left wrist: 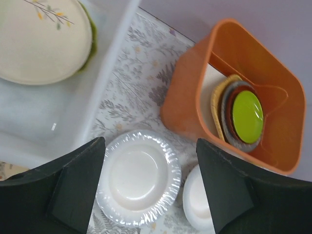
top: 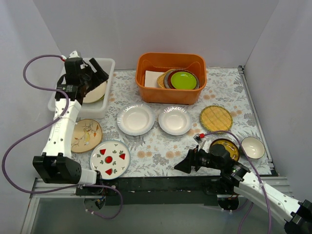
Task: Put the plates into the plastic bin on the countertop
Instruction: Place the plate in the plastic bin, then pick up the plate from the corner of the board.
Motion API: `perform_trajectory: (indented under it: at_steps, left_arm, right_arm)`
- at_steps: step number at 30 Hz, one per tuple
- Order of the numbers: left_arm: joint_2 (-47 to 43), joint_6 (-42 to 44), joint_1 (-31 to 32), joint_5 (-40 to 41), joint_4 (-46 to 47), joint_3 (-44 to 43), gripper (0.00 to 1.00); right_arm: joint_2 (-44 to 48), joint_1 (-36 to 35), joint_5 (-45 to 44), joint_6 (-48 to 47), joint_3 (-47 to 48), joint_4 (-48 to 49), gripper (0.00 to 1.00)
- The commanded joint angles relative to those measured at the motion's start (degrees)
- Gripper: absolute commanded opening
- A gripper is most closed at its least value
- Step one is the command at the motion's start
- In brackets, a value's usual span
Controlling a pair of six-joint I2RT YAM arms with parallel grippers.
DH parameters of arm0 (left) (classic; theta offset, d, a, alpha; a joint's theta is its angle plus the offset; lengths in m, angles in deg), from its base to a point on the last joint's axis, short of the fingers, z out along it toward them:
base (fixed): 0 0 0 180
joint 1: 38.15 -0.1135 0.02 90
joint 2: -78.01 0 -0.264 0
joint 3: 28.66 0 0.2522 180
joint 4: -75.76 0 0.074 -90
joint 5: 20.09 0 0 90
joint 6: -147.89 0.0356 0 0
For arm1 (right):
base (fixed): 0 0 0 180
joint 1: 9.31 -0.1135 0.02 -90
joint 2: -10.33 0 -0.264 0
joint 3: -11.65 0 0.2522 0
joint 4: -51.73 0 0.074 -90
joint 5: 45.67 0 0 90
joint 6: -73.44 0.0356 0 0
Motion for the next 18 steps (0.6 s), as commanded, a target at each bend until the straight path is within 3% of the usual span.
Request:
perform_trajectory:
  at_steps: [1,11,18]
  left_arm:
    - [-5.05,-1.27,6.2,-1.82,-0.92,5.4,0.75]
    - [-14.98,-10.5,21.48,2.29,1.45,21.4,0.75]
    - [-20.08,-13.85,23.7,4.07,-1.27,26.68,0.76]
  right_arm:
    - [-1.22,-0.28,-1.17,-0.92,0.72,1.62,0.98]
    - [-11.4,-0.28,-1.61,-3.65,6.79,3.1,0.98]
    - [-18.62,-0.71,-1.52,-3.74,9.6,6.44,0.98]
